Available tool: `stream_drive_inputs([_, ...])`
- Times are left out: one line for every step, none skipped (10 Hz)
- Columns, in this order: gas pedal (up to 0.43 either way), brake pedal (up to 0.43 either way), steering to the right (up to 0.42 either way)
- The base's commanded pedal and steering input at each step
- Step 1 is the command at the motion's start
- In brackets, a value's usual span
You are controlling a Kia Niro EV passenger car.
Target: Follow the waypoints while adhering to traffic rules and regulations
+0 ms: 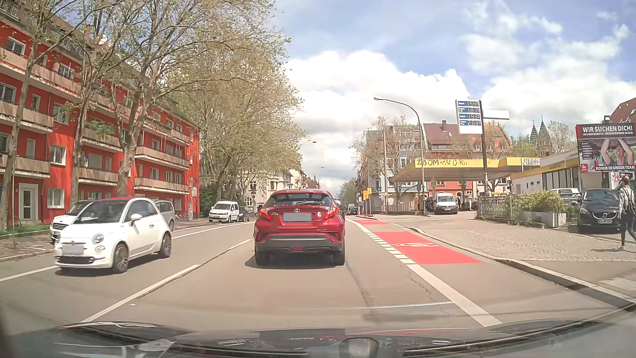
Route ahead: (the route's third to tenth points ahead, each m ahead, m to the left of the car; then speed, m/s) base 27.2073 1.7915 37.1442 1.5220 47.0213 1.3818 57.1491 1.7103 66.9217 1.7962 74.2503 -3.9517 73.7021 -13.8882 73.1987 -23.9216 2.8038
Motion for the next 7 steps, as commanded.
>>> stream_drive_inputs([0.02,0.0,-0.004])
stream_drive_inputs([0.02,0.0,-0.006])
stream_drive_inputs([0.02,0.0,-0.005])
stream_drive_inputs([0.008,0.0,-0.004])
stream_drive_inputs([0.0,0.0,-0.003])
stream_drive_inputs([0.0,0.0,-0.002])
stream_drive_inputs([0.0,0.0,0.0])
